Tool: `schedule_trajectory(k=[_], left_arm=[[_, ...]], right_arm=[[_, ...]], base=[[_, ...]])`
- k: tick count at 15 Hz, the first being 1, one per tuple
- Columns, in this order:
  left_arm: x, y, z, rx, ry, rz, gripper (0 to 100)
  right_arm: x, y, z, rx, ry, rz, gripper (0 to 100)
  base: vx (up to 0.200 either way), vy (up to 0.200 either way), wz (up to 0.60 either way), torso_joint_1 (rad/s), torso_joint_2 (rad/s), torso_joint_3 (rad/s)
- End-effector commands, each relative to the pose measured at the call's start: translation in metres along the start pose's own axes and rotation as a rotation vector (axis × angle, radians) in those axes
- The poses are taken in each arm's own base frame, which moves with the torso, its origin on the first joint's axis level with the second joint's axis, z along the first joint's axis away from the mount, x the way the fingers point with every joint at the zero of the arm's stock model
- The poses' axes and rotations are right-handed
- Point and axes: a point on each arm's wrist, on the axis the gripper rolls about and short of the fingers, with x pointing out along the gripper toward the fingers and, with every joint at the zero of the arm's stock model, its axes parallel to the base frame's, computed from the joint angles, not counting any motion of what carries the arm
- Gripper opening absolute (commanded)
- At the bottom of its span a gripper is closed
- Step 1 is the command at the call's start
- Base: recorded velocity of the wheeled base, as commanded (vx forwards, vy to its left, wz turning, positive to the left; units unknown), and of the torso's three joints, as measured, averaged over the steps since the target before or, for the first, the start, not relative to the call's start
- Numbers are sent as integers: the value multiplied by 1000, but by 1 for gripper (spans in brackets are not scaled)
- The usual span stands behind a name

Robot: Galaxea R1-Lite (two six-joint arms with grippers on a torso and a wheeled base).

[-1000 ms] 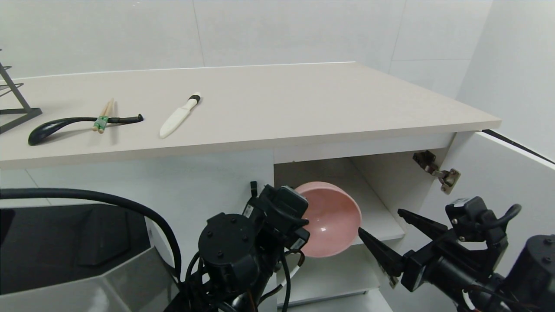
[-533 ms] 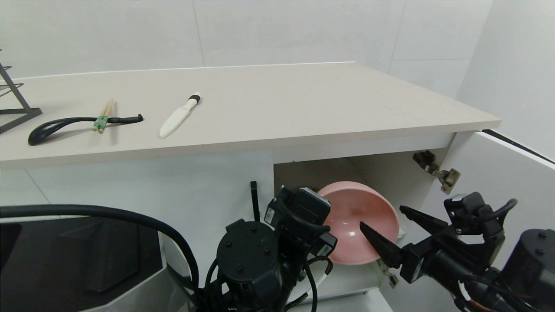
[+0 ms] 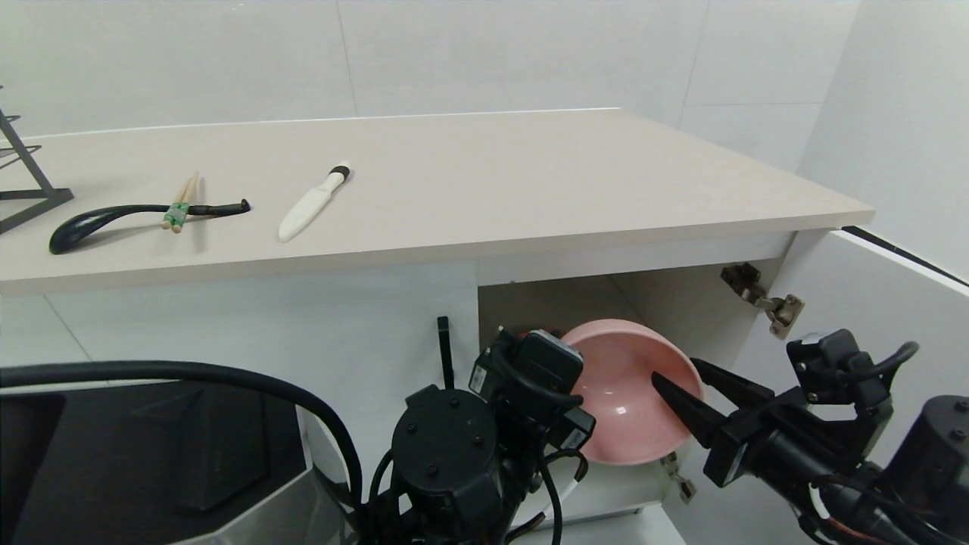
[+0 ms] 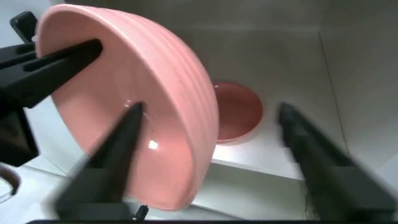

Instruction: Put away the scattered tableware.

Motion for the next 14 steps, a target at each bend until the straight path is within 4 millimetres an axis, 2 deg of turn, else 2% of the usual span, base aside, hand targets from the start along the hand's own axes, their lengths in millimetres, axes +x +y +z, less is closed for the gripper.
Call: schedule_trajectory(k=[1, 4, 5, 7, 10, 14], left_arm=[[4, -4, 0, -6, -9, -1, 0], [3, -9, -1, -10, -10, -15, 0], [2, -12, -1, -10, -14, -33, 100], [0, -17, 1, -14, -21, -53, 100], [-3, -12, 8, -20, -32, -48, 100], [-25, 4, 17, -14, -20, -68, 100]], right_arm=[[-1, 1, 1, -1, -3, 3, 0], [-2, 4, 0, -4, 2, 23, 0], [-1, 5, -1, -4, 2, 23, 0], [-1, 4, -2, -5, 7, 20, 0], [3, 2, -8, -11, 39, 7, 0], [7, -1, -17, -20, 88, -15, 0]], base=[[0, 0, 0, 0, 0, 0], [0, 0, 0, 0, 0, 0], [0, 0, 0, 0, 0, 0], [0, 0, 0, 0, 0, 0], [0, 0, 0, 0, 0, 0], [0, 0, 0, 0, 0, 0]])
